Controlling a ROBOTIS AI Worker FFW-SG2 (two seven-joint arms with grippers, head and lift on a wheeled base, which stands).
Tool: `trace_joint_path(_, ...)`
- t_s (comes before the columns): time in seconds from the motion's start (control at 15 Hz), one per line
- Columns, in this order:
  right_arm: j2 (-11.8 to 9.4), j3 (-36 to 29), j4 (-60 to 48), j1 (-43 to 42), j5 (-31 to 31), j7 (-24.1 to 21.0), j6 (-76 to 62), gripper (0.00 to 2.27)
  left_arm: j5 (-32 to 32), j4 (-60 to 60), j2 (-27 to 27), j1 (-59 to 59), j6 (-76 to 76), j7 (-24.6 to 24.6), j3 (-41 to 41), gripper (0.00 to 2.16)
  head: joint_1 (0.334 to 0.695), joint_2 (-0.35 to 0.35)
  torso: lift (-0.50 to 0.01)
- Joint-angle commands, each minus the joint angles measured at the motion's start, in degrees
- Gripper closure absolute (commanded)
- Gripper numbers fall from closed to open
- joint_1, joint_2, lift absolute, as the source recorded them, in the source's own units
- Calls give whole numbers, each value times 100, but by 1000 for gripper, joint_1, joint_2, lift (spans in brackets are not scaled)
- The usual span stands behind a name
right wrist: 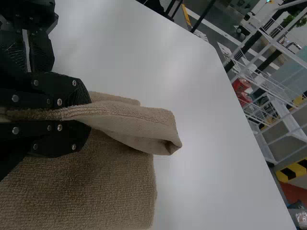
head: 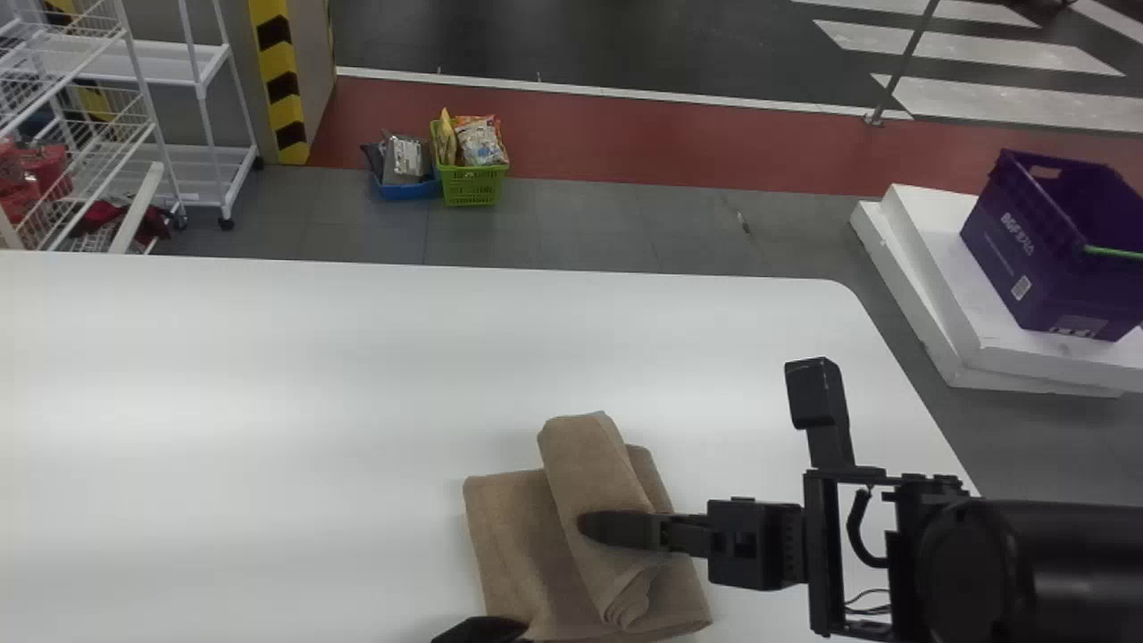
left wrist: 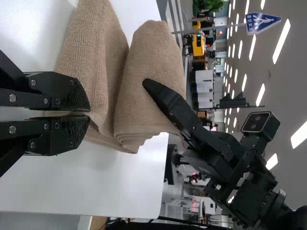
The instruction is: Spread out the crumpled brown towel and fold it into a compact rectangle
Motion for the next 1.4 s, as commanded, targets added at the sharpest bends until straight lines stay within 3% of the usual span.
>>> trace_joint_path(0.0, -65, -15, -21, -4, 9, 5, 12, 1052, 6, -2, 0, -5, 0, 0, 0, 1058, 695, -200, -127)
trace_joint_path(0.27, -38, 451, 234, -65, 229, -65, 12, 1052, -3, -11, -9, 4, 0, 0, -18, 1058, 695, -203, -127)
trace_joint_path(0.73, 14, 811, 427, -145, 378, -83, 12, 1038, 6, -20, 0, 4, -18, 0, -9, 1058, 695, -141, -127)
trace_joint_path(0.8, 14, 811, 427, -136, 369, -83, 12, 961, -3, -20, 0, 4, -18, 0, -9, 1058, 695, -139, -127)
trace_joint_path(0.93, 14, 811, 427, -109, 369, -83, 12, 188, 6, -11, 0, 4, -18, 0, 0, 1058, 695, -137, -127)
trace_joint_path(1.0, 14, 811, 427, -83, 352, -83, 12, 22, 6, -11, 0, 4, -18, 0, -9, 1058, 695, -137, -127)
trace_joint_path(1.33, 14, 477, 181, 31, 132, -57, 12, 36, 68, -29, 0, 4, 0, -26, 193, 1058, 695, -140, -127)
